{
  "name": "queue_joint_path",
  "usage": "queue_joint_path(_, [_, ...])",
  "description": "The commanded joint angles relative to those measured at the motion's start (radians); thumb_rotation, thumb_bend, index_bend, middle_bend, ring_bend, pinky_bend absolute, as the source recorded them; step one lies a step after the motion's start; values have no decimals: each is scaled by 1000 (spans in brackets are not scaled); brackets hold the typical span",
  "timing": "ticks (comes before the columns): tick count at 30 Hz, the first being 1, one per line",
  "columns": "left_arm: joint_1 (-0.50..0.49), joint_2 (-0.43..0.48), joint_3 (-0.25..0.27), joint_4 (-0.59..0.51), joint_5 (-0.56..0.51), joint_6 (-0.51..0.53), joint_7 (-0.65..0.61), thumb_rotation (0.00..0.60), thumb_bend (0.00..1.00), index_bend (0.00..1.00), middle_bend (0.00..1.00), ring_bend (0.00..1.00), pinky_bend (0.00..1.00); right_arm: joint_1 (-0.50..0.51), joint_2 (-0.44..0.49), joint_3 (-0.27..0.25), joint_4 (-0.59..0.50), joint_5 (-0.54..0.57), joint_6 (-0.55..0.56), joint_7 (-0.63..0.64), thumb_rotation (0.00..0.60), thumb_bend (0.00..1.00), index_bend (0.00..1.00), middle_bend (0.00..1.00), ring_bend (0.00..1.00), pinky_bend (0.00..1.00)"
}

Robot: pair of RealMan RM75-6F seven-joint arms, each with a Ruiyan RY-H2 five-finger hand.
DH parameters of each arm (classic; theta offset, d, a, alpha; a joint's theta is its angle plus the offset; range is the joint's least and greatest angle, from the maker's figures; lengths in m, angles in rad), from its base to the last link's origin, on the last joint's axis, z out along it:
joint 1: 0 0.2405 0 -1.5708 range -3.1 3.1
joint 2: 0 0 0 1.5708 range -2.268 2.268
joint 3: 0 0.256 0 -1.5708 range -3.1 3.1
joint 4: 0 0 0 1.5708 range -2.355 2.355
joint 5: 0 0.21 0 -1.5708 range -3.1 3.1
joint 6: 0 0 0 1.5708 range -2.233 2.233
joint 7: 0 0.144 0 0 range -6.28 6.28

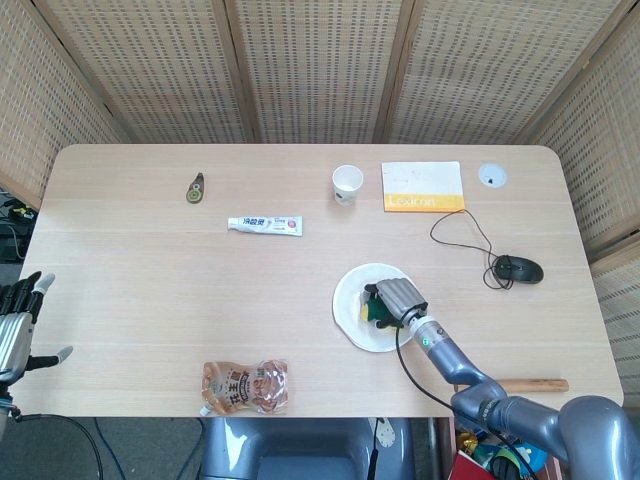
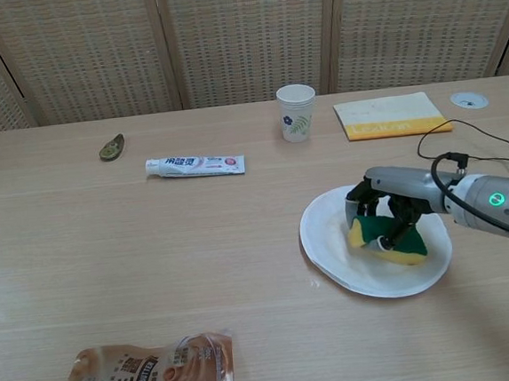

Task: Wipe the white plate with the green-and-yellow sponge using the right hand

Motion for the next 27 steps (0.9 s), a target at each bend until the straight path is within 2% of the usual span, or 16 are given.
queue_joint_path(1, [0, 0, 1, 0, 1, 0, -1, 600, 0, 0, 0, 0, 0, -4, -1, -5, 9, -15, 0, 27, 600, 302, 513, 485, 403, 665])
queue_joint_path(8, [1, 0, 0, -2, 3, 5, -2, 600, 0, 0, 0, 0, 0, -4, 16, 6, -15, -51, 42, 61, 600, 302, 512, 485, 403, 665])
queue_joint_path(15, [3, 4, 3, -4, 9, 7, -6, 600, 0, 0, 0, 0, 0, 7, 98, 65, -129, -78, 129, 59, 600, 302, 513, 485, 403, 665])
queue_joint_path(22, [3, 9, 4, -5, 13, 3, -15, 600, 0, 0, 0, 0, 0, 15, 165, 70, -134, -68, 136, -72, 600, 302, 513, 485, 403, 663])
queue_joint_path(23, [3, 10, 6, -6, 17, 3, -17, 600, 0, 0, 0, 0, 0, 12, 172, 58, -92, -45, 111, -117, 600, 302, 513, 485, 403, 662])
queue_joint_path(27, [3, 11, 9, -7, 21, 2, -20, 600, 0, 0, 0, 0, 0, 10, 164, 43, -40, 17, 55, -211, 600, 302, 513, 485, 403, 659])
